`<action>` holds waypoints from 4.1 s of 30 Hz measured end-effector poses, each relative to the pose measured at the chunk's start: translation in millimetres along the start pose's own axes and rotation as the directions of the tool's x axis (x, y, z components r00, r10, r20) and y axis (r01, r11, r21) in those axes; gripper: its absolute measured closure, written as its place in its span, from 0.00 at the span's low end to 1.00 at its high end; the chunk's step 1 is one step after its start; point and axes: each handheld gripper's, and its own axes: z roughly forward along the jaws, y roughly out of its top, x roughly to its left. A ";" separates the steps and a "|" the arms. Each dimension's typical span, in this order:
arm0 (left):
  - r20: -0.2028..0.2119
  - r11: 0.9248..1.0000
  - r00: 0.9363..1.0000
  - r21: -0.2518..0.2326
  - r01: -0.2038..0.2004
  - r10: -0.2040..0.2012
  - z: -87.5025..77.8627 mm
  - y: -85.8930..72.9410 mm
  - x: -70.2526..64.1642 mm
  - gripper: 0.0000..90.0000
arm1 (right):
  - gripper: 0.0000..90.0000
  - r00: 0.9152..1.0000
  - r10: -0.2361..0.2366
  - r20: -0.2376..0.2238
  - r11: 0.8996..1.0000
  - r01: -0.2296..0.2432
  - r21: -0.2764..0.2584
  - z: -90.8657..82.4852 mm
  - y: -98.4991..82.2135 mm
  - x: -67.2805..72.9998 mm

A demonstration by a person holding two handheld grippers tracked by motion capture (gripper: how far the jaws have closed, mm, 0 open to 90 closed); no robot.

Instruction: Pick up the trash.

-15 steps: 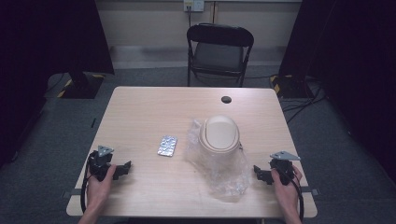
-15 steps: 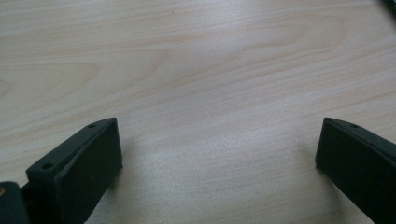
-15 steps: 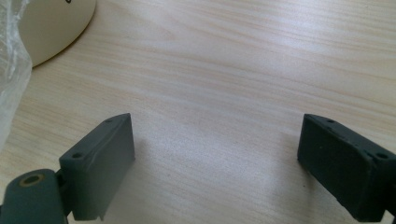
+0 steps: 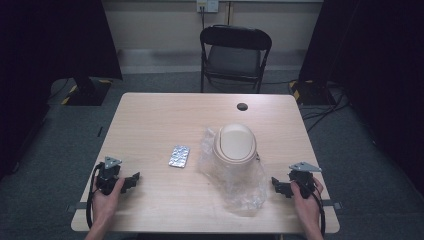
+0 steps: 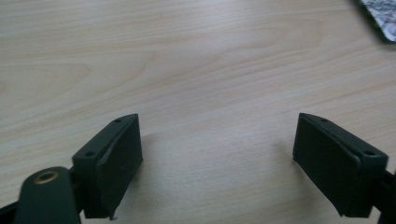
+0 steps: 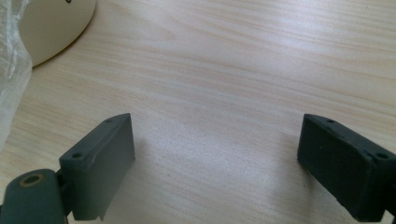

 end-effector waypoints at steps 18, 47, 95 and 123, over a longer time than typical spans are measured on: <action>0.233 0.990 0.970 -0.138 -0.037 0.069 -26.7 36.0 -55.2 0.23 | 0.11 1.000 -0.001 -0.001 1.000 0.001 -0.001 0.1 0.0 -0.1; 0.416 0.971 0.885 -0.192 -0.140 0.210 -22.2 126.4 -152.1 0.19 | 0.11 1.000 -0.001 -0.001 1.000 0.001 -0.001 0.1 0.0 -0.1; 0.428 0.966 0.866 -0.118 -0.231 0.259 24.5 175.7 -221.8 0.17 | 0.11 1.000 -0.001 0.000 1.000 0.001 -0.001 0.1 0.0 -0.1; 0.473 0.975 0.863 -0.202 -0.093 0.180 -8.2 163.7 -168.2 0.19 | 0.11 1.000 -0.001 -0.001 1.000 0.001 -0.001 0.1 0.0 -0.1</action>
